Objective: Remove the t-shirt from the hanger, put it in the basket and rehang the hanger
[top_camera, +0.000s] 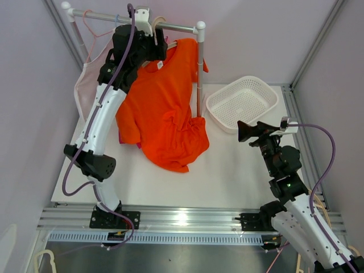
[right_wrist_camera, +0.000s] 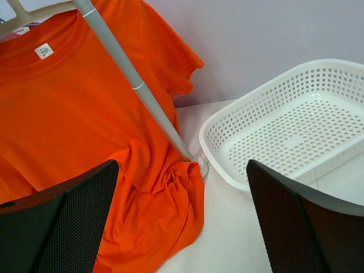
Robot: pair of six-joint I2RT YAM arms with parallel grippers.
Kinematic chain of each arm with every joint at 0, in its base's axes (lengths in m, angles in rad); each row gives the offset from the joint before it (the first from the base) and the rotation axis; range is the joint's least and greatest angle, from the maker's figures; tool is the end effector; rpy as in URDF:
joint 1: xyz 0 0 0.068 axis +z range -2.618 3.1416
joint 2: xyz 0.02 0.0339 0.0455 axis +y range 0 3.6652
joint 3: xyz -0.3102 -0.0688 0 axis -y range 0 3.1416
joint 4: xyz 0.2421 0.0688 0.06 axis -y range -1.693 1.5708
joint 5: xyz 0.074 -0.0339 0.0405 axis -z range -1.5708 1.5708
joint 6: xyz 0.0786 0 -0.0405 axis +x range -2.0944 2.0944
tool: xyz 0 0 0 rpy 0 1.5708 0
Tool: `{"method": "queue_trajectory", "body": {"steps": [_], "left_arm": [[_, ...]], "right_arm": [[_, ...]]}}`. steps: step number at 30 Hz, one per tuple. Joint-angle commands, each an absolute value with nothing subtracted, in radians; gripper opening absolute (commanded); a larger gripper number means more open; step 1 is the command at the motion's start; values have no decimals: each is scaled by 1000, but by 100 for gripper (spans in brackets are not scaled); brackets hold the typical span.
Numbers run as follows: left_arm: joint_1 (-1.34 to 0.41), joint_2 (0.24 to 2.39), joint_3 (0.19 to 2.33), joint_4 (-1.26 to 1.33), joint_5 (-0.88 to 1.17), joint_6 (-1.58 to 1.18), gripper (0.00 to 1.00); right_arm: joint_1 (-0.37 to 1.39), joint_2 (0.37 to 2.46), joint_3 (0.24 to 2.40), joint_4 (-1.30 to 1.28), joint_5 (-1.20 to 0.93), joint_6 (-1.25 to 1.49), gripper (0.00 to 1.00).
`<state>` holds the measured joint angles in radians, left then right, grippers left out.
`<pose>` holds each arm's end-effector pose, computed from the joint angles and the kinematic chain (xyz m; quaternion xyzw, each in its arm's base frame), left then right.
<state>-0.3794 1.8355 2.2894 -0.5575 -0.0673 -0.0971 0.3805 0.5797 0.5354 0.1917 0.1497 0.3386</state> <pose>0.4144 -0.1595 0.5572 0.0821 0.7381 -0.1336 0.6562 0.1483 0.0467 0.3549 0.0430 0.6523 0.2200 0.7240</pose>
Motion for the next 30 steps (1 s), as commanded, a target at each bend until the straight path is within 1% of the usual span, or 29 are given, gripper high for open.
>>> {"method": "queue_trajectory", "body": {"steps": [1, 2, 4, 5, 6, 7, 8, 10, 11, 15, 17, 18, 19, 24, 26, 30], "left_arm": [[-373, 1835, 2319, -502, -55, -92, 71], [-374, 1847, 2330, -508, -57, -95, 62], [-374, 1874, 2358, -518, -60, -100, 52], [-374, 1881, 2361, -518, -61, -100, 43], [-371, 1884, 2358, -517, -63, -100, 39], [-371, 1884, 2356, -514, -63, -101, 33], [-371, 1884, 2355, -514, -63, -100, 21], [-368, 1882, 2356, -509, -49, -101, 12], [-365, 1881, 2358, -506, -41, -103, 11], [-359, 1881, 2355, -496, -11, -104, 15], [-354, 1884, 2349, -491, -8, -104, 37], [-354, 1884, 2352, -489, -8, -104, 47], [-354, 1885, 2349, -486, 18, -103, 52], [-351, 1907, 2349, -468, 18, -101, 51], [-350, 1916, 2358, -465, 12, -101, 43], [-344, 1937, 2356, -434, 26, -107, 36]], "right_arm": [[382, 583, 578, 215, 155, 325, 99], [382, 587, 578, 213, 155, 327, 99], [380, 591, 578, 215, 152, 325, 100], [380, 592, 578, 216, 152, 325, 100], [380, 591, 578, 218, 150, 325, 99], [379, 594, 577, 218, 152, 325, 100], [380, 595, 577, 218, 152, 325, 99], [380, 598, 577, 218, 153, 325, 99], [380, 598, 577, 218, 153, 325, 100], [380, 603, 578, 218, 150, 327, 99], [380, 604, 578, 218, 152, 327, 100], [380, 606, 578, 216, 153, 328, 100], [380, 606, 580, 216, 153, 328, 100], [379, 609, 578, 215, 155, 327, 99], [377, 607, 580, 213, 156, 327, 99], [374, 607, 580, 210, 160, 327, 99]]}}
